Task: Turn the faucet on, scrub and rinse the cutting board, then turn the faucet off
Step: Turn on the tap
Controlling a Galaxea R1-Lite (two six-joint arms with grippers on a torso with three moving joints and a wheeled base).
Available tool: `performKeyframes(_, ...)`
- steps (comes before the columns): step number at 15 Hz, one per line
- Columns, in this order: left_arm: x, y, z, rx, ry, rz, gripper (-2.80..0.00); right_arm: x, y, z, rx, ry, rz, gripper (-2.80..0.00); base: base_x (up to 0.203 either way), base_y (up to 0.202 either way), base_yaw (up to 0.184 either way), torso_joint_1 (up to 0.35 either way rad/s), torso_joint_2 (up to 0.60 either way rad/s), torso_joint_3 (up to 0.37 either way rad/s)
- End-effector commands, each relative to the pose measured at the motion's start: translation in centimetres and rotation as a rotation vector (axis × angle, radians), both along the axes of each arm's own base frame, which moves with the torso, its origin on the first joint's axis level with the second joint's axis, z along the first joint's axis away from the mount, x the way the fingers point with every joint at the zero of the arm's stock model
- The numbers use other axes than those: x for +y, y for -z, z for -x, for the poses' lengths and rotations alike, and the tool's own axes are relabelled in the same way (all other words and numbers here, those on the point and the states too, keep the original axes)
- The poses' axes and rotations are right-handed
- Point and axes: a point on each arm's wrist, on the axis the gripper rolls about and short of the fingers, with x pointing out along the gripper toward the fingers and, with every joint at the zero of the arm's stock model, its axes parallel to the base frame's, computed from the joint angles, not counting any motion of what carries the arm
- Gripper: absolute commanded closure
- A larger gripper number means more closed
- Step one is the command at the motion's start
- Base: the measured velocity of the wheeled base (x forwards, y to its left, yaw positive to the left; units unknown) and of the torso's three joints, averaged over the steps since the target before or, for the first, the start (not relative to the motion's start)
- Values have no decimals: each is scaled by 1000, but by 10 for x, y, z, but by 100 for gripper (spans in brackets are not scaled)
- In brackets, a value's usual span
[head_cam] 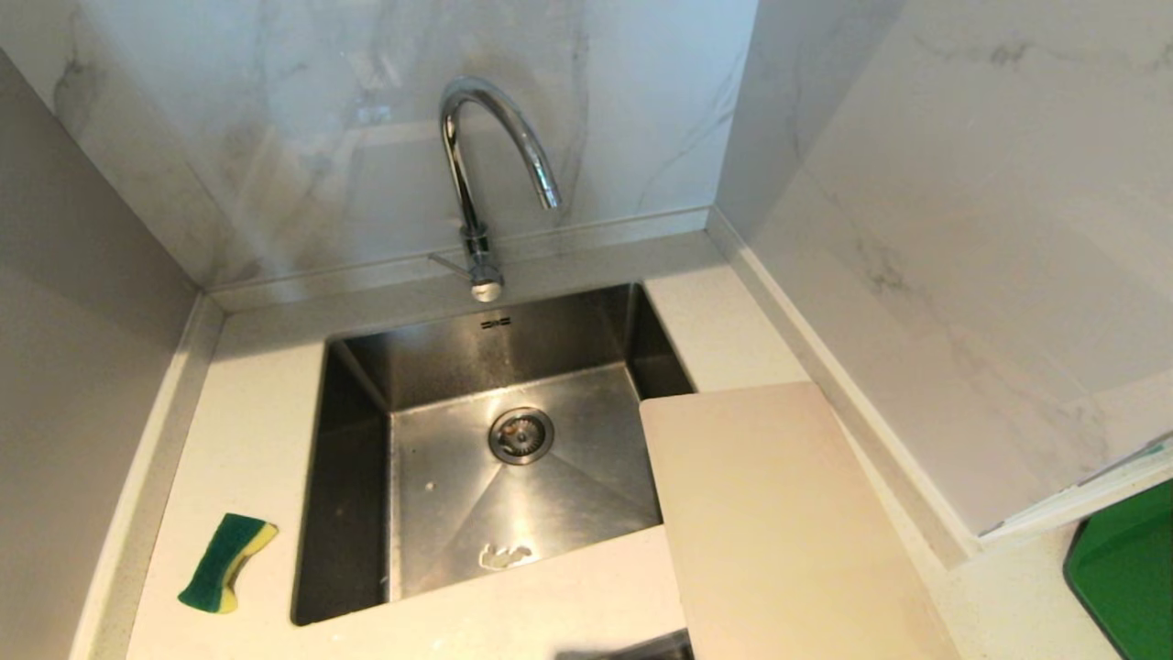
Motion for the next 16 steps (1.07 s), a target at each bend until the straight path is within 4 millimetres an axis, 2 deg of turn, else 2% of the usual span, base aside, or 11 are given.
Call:
performKeyframes(1,0,0,0,1,-1,-1,0,0,0,0,1,0,-1,0,0,0,0,0,0,0)
performKeyframes(8,0,-3,-1,45,-1,-33,0,0,0,0,1,0,2,0,0,0,0,0,0,0)
performKeyframes(11,-1,-32,3,83,31,-52,0,0,0,0,3,0,4,0,0,0,0,0,0,0)
performKeyframes(16,-1,-82,-12,132,69,-77,0,0,0,0,0,0,8,0,0,0,0,0,0,0)
